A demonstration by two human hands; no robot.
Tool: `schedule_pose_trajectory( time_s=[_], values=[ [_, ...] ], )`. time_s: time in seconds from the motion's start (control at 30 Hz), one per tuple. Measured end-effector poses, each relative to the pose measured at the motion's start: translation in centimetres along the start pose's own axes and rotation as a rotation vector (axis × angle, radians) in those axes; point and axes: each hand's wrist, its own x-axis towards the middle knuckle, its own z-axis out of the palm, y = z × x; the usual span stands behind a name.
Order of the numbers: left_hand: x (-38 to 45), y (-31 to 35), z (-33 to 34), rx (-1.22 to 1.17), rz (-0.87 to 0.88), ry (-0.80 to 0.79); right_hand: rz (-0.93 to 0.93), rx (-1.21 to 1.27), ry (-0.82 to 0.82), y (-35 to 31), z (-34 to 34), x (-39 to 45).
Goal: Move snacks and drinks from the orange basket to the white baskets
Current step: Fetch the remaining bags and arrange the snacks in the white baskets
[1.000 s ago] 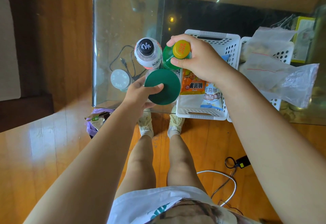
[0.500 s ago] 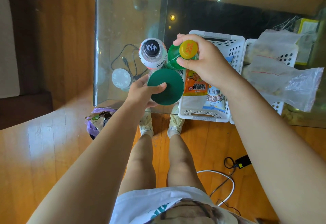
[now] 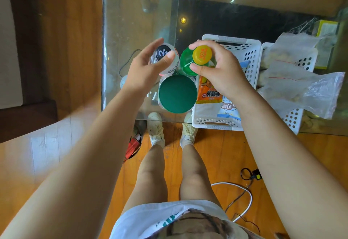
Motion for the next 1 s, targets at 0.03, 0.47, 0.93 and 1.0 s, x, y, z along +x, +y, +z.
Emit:
schedule_pose_trajectory(
  time_s=[0.03,0.47,0.93,1.0],
  values=[
    [0.1,0.2,0.0,0.022,0.000,-0.007,0.002,0.001,-0.003,0.0,0.0,0.1],
    [-1.4,-5.4,1.1,-0.050,-0.289,-0.101,0.398,0.177,0.024,3.2,4.2,-3.5],
    [-1.3,-6.9,1.5,-0.164,-0.304,-0.056,0.369,0.069,0.028,4.0,5.5,-4.2],
    [-1.4,-7.0,1.6,-0.083,-0.314,-0.042,0.372,0.075,-0.011,3.8,5.3,-4.8]
  ],
)
